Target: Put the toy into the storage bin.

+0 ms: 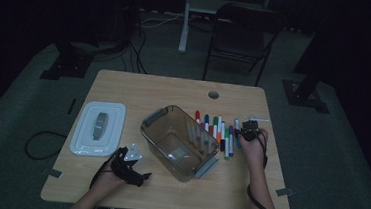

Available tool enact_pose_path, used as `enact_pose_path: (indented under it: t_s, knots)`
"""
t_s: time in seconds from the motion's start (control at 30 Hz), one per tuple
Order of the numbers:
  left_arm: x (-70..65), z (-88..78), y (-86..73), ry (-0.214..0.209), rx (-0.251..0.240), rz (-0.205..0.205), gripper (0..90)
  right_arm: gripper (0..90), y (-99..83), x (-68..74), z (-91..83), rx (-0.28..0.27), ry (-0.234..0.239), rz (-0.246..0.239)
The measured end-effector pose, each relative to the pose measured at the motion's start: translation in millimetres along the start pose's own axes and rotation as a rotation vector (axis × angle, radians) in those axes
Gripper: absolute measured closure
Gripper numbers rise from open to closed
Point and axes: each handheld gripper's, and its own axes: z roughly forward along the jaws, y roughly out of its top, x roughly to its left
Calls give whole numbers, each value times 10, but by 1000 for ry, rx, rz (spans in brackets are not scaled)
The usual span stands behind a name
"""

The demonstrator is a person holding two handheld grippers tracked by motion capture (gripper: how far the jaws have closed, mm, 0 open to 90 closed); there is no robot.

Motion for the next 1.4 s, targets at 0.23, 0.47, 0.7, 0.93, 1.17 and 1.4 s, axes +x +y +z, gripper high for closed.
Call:
enact_pose_path:
  t_s: [0.23, 0.47, 0.7, 0.93, 1.17, 1.4]
  knots:
    - [5, 2, 0, -4, -1, 4, 4, 767, -4, -43, -44, 4, -42, 45]
    - [12, 4, 2, -9, -2, 9, 4, 767, 66, -11, -389, -3, 38, 53]
    - [13, 3, 2, -9, -1, 10, 4, 767, 287, 206, -826, -80, 92, 6]
    - [12, 4, 2, -9, -2, 8, 4, 767, 531, 593, -1208, -156, 179, -64]
    - [12, 3, 3, -11, 0, 7, 4, 767, 682, 1097, -1516, -179, 324, -166]
    - [13, 6, 7, -11, 1, 8, 4, 767, 716, 1609, -1531, -105, 499, -247]
